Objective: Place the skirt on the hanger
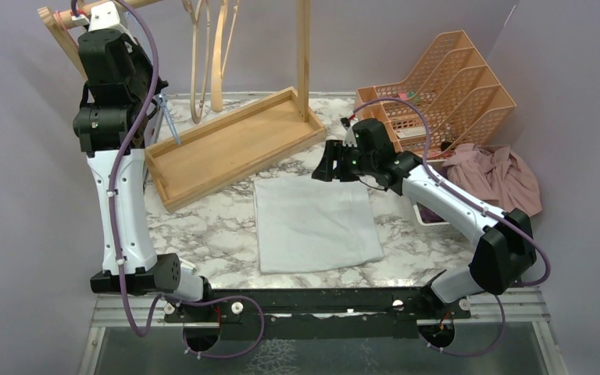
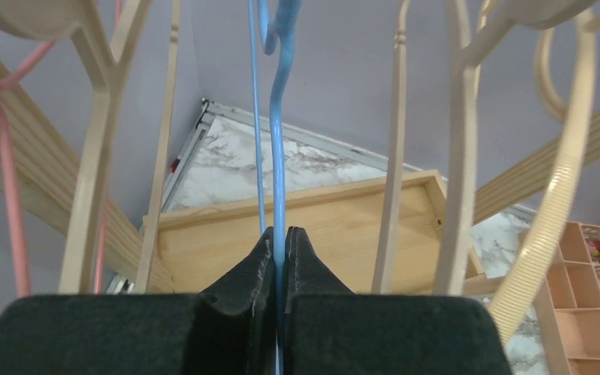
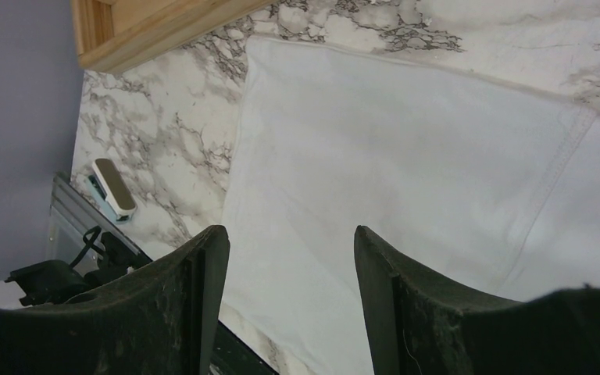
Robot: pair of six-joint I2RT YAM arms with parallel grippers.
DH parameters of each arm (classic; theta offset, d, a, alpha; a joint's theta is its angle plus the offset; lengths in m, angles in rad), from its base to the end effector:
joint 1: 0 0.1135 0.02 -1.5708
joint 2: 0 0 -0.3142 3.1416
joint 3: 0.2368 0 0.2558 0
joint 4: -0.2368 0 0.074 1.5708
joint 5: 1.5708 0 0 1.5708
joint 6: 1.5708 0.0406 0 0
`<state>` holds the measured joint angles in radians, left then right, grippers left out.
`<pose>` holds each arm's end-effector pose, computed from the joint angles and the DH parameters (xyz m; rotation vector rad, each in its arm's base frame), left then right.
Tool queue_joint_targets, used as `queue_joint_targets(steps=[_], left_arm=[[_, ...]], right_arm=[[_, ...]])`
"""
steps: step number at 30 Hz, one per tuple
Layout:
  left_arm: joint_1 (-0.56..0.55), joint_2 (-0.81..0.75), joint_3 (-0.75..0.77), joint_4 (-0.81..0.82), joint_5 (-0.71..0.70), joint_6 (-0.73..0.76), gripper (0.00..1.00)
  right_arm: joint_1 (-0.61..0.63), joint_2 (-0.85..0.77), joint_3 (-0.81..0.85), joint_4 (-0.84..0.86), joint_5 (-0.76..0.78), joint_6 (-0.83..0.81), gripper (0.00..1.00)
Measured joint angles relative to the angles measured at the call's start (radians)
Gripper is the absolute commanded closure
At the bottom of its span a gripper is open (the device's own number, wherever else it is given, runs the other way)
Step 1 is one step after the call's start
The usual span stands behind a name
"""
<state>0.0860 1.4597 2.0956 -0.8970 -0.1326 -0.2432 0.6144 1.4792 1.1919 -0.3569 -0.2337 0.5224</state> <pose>0.2585 0.0277 0.5922 -0.3913 1.7872 0.0108 0.2703 0.2022 0.3453 -0.2444 2.3288 0.8599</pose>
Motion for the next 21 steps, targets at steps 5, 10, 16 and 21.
queue_joint_targets(steps=[5,10,16,21], left_arm=[[0.0,-0.049,0.024,0.027,0.042,0.018,1.0],[0.0,-0.14,-0.053,0.037,0.085,0.019,1.0],[-0.001,-0.303,-0.235,0.04,0.158,0.022,1.0],[-0.058,-0.403,-0.281,0.04,0.251,0.098,1.0]], right_arm=[[0.0,-0.009,0.0,-0.016,0.001,0.0,0.36],[0.0,-0.057,0.0,-0.046,0.001,0.0,0.36],[0.0,-0.117,0.007,-0.091,0.001,-0.001,0.36],[0.0,-0.181,0.017,-0.119,0.001,-0.023,0.35]])
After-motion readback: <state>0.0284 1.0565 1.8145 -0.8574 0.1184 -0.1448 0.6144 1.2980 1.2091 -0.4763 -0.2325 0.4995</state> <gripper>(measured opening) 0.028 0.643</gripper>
